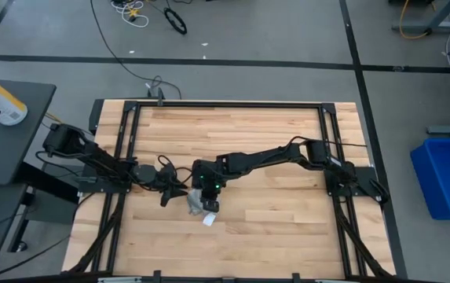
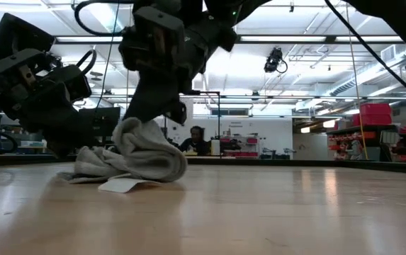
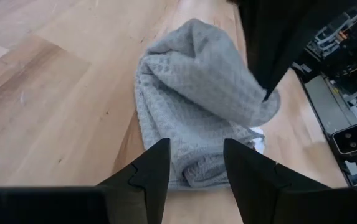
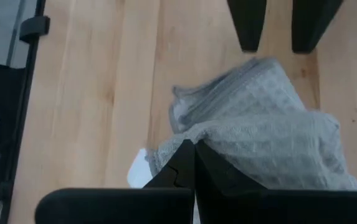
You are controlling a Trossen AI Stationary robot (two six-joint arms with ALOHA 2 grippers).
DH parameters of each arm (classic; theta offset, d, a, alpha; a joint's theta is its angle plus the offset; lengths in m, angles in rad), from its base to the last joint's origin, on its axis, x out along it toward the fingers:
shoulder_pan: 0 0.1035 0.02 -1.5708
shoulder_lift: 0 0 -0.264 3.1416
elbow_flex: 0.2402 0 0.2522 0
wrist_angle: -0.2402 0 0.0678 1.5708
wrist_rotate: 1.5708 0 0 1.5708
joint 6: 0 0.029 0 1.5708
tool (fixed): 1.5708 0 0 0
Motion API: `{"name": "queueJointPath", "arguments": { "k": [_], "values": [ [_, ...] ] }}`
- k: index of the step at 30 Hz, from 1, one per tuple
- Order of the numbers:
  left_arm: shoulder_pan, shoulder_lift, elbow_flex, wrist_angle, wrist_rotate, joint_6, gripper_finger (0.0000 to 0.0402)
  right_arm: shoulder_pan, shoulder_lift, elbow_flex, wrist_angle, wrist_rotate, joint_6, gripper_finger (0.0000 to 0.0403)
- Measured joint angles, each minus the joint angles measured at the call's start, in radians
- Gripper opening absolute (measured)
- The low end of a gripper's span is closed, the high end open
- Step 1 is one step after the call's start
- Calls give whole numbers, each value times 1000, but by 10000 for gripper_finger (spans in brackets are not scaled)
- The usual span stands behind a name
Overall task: Fold microfiber towels
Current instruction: Fold the gray towel
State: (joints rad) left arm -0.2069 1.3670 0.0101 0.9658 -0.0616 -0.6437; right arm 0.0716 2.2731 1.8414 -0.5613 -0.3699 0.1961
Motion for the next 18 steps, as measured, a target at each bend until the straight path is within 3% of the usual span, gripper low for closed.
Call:
{"name": "queueJointPath", "arguments": {
  "k": [9, 18],
  "values": [
    [0, 0, 0, -23, 2, -15, 155, 0, 24, 28, 26, -23, -11, 0],
    [0, 0, 0, -33, 10, -30, 113, -4, 31, 31, 15, -7, -10, 0]
  ]
}}
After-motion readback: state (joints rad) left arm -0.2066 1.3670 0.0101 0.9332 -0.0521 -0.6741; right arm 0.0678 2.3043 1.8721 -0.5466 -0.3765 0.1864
